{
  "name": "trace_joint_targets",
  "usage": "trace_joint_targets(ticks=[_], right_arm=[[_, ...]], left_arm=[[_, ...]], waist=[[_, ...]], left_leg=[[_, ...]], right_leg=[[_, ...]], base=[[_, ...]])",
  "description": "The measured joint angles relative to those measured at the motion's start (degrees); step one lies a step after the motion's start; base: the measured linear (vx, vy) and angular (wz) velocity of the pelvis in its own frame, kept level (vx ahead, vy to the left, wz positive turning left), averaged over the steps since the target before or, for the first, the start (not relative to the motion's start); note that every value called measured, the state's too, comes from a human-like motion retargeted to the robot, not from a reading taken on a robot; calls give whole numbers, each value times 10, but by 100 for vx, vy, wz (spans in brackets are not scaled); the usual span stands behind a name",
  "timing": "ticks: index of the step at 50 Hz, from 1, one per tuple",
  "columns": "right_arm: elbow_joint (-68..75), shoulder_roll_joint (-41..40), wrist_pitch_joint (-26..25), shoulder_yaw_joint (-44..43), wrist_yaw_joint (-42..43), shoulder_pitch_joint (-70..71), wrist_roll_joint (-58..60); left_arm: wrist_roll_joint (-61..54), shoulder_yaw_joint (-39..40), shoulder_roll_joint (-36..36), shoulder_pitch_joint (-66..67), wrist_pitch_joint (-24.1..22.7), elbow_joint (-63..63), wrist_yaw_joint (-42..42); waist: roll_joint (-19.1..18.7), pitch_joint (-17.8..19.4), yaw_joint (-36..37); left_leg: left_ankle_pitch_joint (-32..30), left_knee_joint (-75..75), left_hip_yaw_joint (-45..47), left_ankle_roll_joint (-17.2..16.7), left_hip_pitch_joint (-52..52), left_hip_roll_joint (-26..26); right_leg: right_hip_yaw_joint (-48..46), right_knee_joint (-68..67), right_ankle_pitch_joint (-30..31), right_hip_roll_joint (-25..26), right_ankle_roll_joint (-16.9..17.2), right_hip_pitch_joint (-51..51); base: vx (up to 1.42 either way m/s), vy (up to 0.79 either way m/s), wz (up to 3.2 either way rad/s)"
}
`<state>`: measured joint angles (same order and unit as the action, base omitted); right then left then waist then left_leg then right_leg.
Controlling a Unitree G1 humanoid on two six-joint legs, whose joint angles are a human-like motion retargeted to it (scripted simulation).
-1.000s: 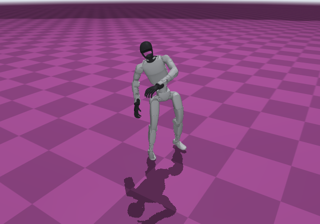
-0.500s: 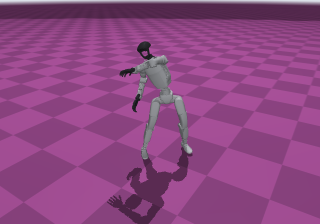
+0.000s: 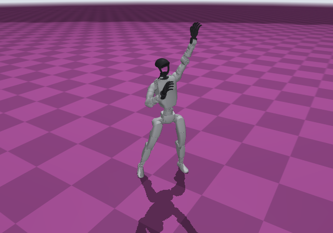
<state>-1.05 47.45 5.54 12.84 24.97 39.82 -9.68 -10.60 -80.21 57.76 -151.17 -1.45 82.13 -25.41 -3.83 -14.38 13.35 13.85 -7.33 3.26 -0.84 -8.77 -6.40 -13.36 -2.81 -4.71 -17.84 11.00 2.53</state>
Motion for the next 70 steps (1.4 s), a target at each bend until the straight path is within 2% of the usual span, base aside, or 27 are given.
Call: trace_joint_targets(ticks=[2, 5, 7, 9, 11, 15, 19, 21, 23, 27, 30, 33, 35, 40, 42, 45, 48, 50, 53, 55, 57, 59, 61, 63, 66, 68, 70], right_arm=[[44, -53, 15, 71, 25, 137, -55], [121, -140, 26, 142, 2, 307, -160], [173, -173, 12, 166, -33, 384, -191], [218, -188, 0, 189, -55, 430, -214], [247, -202, -7, 213, -67, 452, -234], [293, -257, -38, 236, -102, 431, -261], [315, -335, -54, 191, -127, 358, -334], [318, -360, -48, 169, -131, 323, -338], [327, -378, -45, 155, -131, 281, -345], [365, -419, -50, 161, -132, 195, -401], [385, -457, -23, 173, -104, 123, -485], [367, -491, 51, 168, -60, 32, -570], [351, -506, 80, 163, -38, -20, -577], [350, -542, 59, 200, -43, -99, -582], [349, -552, 72, 226, -35, -102, -601], [317, -532, 88, 235, -31, -67, -614], [256, -456, 91, 202, -50, 33, -611], [217, -385, 101, 185, -61, 129, -591], [158, -293, 120, 173, -55, 298, -517], [133, -251, 80, 170, -13, 426, -328], [102, -226, 71, 171, 1, 568, -249], [87, -230, 35, 183, -19, 712, -122], [70, -245, 25, 206, -54, 838, -48], [51, -266, 26, 243, -83, 942, -6], [23, -297, 34, 297, -112, 1033, 23], [8, -314, 30, 311, -131, 1062, 48], [-12, -323, 26, 309, -153, 1060, 62]], left_arm=[[-102, 0, 10, 25, -17, -43, -39], [-218, 0, 19, 89, -41, -129, -51], [-267, 74, 4, 179, -47, -193, -29], [-299, 191, -46, 303, -56, -258, -34], [-338, 263, -108, 417, -79, -324, -46], [-371, 384, -251, 609, -84, -420, -27], [-446, 480, -365, 722, -74, -439, -26], [-429, 496, -384, 753, -78, -428, -42], [-406, 492, -397, 787, -63, -408, -39], [-416, 464, -412, 855, -19, -342, 7], [-425, 430, -437, 895, -9, -286, 32], [-284, 395, -460, 937, 4, -286, 41], [-174, 390, -464, 977, 13, -322, 41], [-157, 417, -420, 1090, 24, -393, 76], [-165, 403, -391, 1094, 34, -408, 100], [-165, 372, -355, 1044, 46, -435, 114], [-144, 355, -339, 919, 47, -463, 103], [-128, 362, -335, 815, 36, -477, 84], [-104, 407, -323, 658, 5, -509, 27], [-64, 443, -310, 558, -7, -549, -14], [-53, 461, -283, 457, -49, -603, -76], [-15, 488, -230, 379, -79, -671, -131], [29, 514, -184, 325, -108, -741, -203], [87, 537, -144, 295, -120, -811, -284], [167, 564, -114, 298, -120, -905, -374], [207, 592, -106, 328, -117, -965, -395], [227, 634, -105, 372, -115, -1012, -378]], waist=[[30, 22, -3], [78, 57, -10], [104, 84, 1], [125, 114, 24], [140, 150, 43], [137, 233, 49], [111, 342, 17], [104, 396, -5], [108, 420, -28], [126, 430, -69], [139, 430, -82], [144, 426, -66], [141, 420, -38], [124, 334, 57], [120, 292, 93], [131, 238, 140], [159, 209, 171], [176, 207, 182], [180, 216, 191], [172, 228, 202], [172, 245, 224], [170, 266, 242], [175, 285, 265], [186, 300, 287], [204, 308, 298], [206, 307, 290], [198, 291, 273]], left_leg=[[-4, 6, -2, 5, -4, 3], [-13, 14, -11, 10, -14, 7], [-20, 18, -21, 12, -23, 10], [-29, 23, -32, 14, -30, 12], [-40, 29, -46, 18, -39, 14], [-63, 46, -83, 28, -53, 8], [-85, 69, -111, 31, -68, -9], [-93, 78, -70, 35, -81, -23], [-101, 89, 27, 35, -104, -42], [-109, 110, 231, 19, -129, -73], [-114, 116, 257, -1, -131, -71], [-102, 106, 219, -11, -122, -56], [-80, 96, 194, -15, -106, -46], [-29, 73, 93, -6, -80, -38], [-17, 65, 31, 8, -67, -35], [-9, 58, -78, 21, -49, -22], [-10, 61, -194, 16, -43, -17], [-11, 71, -260, 13, -41, -21], [-18, 102, -328, 16, -38, -39], [-20, 123, -356, 8, -39, -58], [-17, 123, -369, 3, -56, -66], [-15, 123, -378, 8, -69, -68], [-11, 123, -379, 17, -80, -66], [-7, 123, -371, 24, -84, -60], [0, 123, -359, 25, -70, -39], [4, 123, -356, 24, -46, -27], [10, 123, -347, 23, -15, -28]], right_leg=[[-12, 4, -10, -2, -4, -2], [-35, 10, -26, -4, -7, -3], [-48, 11, -38, -4, -10, -3], [-61, 11, -49, -3, -10, -3], [-76, 8, -60, -1, -13, -4], [-111, -5, -80, 15, -35, -2], [-138, -24, -90, 37, -63, -10], [-150, -33, -91, 42, -68, -25], [-162, -42, -92, 44, -66, -59], [-178, -48, -88, 47, -54, -115], [-191, -40, -81, 45, -39, -112], [-213, -52, -71, 30, -33, -85], [-229, -84, -63, 13, -41, -64], [-271, -234, -15, -19, -120, -36], [-268, -295, 22, -20, -155, -20], [-200, -366, 82, 11, -160, -11], [-109, -391, 94, 90, -107, -23], [-106, -399, 76, 117, -87, -28], [-180, -392, 17, 102, -103, -27], [-232, -368, -39, 86, -118, -22], [-264, -326, -83, 63, -111, -33], [-283, -278, -112, 35, -105, -47], [-315, -227, -125, 0, -88, -62], [-375, -177, -117, -39, -67, -70], [-442, -123, -42, -91, -28, -83], [-420, -118, 12, -117, -12, -98], [-365, -155, 23, -133, -21, -118]], base=[[-15, -9, 10], [-18, -11, 31], [-21, -12, 49], [-24, -12, 60], [-26, -12, 71], [-29, -11, 88], [-32, -8, 86], [-32, -6, 71], [-27, -3, 61], [-13, 5, 33], [7, 17, 23], [24, 24, 55], [37, 25, 87], [53, 20, 158], [61, 11, 269], [58, -1, 346], [47, -17, 370], [36, -25, 339], [28, -29, 277], [21, -33, 202], [17, -35, 133], [16, -35, 84], [17, -35, 43], [19, -32, 20], [21, -29, 26], [21, -26, 14], [19, -26, -49]])
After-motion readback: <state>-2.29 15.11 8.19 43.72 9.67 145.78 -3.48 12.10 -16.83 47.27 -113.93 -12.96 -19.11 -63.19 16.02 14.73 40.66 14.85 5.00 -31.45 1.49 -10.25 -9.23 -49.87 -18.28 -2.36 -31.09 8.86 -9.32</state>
